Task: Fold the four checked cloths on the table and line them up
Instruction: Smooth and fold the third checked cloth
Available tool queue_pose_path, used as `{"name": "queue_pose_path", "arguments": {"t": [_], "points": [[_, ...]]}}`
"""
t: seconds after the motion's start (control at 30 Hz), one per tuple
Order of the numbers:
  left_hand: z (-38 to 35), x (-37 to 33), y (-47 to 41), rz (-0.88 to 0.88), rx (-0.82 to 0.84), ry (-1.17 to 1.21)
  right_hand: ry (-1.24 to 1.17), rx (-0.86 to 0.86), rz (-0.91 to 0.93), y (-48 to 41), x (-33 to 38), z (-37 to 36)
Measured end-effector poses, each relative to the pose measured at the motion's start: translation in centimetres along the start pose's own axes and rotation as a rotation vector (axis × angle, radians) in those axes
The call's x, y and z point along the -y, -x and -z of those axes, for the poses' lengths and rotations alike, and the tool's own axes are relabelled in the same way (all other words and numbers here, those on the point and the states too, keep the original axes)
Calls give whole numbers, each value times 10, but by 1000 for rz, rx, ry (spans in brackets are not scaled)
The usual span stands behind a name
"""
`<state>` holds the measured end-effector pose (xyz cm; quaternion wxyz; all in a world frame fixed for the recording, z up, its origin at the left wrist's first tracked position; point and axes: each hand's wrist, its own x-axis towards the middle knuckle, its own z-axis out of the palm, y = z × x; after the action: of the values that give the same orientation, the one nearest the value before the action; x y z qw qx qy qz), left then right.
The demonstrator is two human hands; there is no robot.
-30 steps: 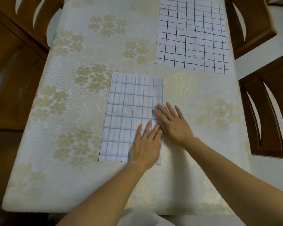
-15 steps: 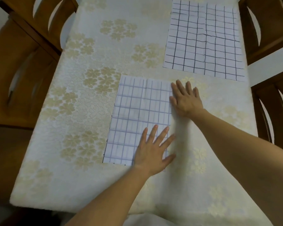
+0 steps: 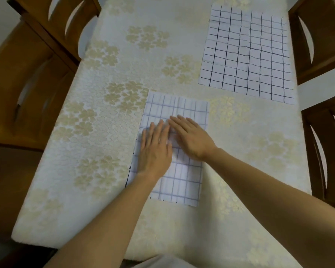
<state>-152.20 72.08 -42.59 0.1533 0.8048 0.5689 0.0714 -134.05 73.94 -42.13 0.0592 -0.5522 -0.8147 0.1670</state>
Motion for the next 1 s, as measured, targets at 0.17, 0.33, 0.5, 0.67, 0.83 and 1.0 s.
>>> {"name": "queue_pose_path", "arguments": {"t": [0.17,0.33,0.5,0.67,0.83,1.0], "points": [[-10,27,-8,-4,117,-155,86,81,-114,-18,-22,-4],[-13,31,-7,-4,104,-188,130,85,-364,-23,-72,13],[-12,30,-9,0,114,-191,11,11,-491,-29,-76,27],[-13,31,-9,-9,120,-172,-375,-415,-970,-17,-61,30],[-12,31,-9,-6,115,-146,-570,-220,-1013,-15,-61,35],[3,29,-9,-28,74,68,-720,-243,-1039,-3,-60,38]]}}
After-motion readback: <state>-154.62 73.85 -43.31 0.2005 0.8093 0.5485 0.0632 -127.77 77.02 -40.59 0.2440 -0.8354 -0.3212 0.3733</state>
